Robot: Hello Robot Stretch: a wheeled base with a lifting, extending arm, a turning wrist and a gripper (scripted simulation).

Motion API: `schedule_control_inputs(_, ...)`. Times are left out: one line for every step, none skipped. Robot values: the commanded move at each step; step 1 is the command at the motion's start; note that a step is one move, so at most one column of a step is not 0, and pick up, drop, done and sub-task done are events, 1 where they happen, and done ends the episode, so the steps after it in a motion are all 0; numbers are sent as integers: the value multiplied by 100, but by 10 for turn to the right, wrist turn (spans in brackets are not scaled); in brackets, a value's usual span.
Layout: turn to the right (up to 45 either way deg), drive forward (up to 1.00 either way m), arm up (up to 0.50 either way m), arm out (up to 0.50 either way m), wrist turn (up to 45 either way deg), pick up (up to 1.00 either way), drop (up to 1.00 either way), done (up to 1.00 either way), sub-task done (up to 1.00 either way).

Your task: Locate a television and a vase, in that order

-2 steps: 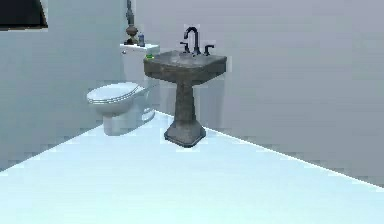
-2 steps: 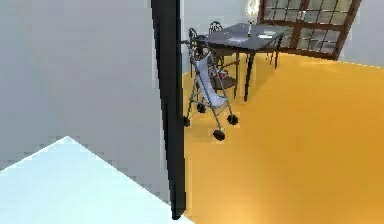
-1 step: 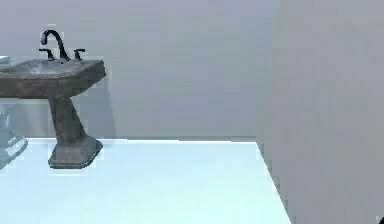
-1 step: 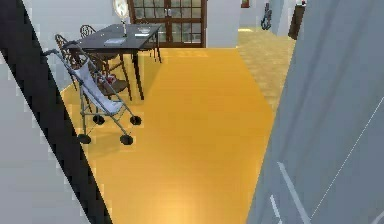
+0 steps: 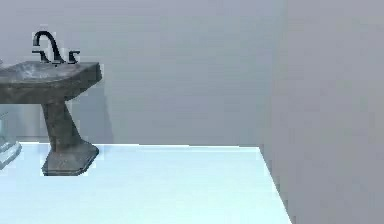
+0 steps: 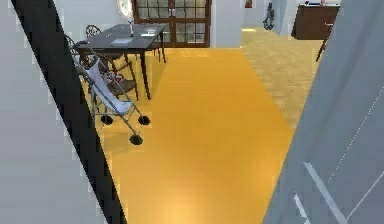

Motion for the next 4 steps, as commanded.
schedule_control_inputs(-450, 0, 0, 0, 0, 0, 0, 0, 0)
schedule_control_inputs(-360, 0, 0, 0, 0, 0, 0, 0, 0)
schedule_control_inputs(0, 30, 0, 0, 0, 0, 0, 0, 0)
schedule_control_inputs(-390, 0, 0, 0, 0, 0, 0, 0, 0)
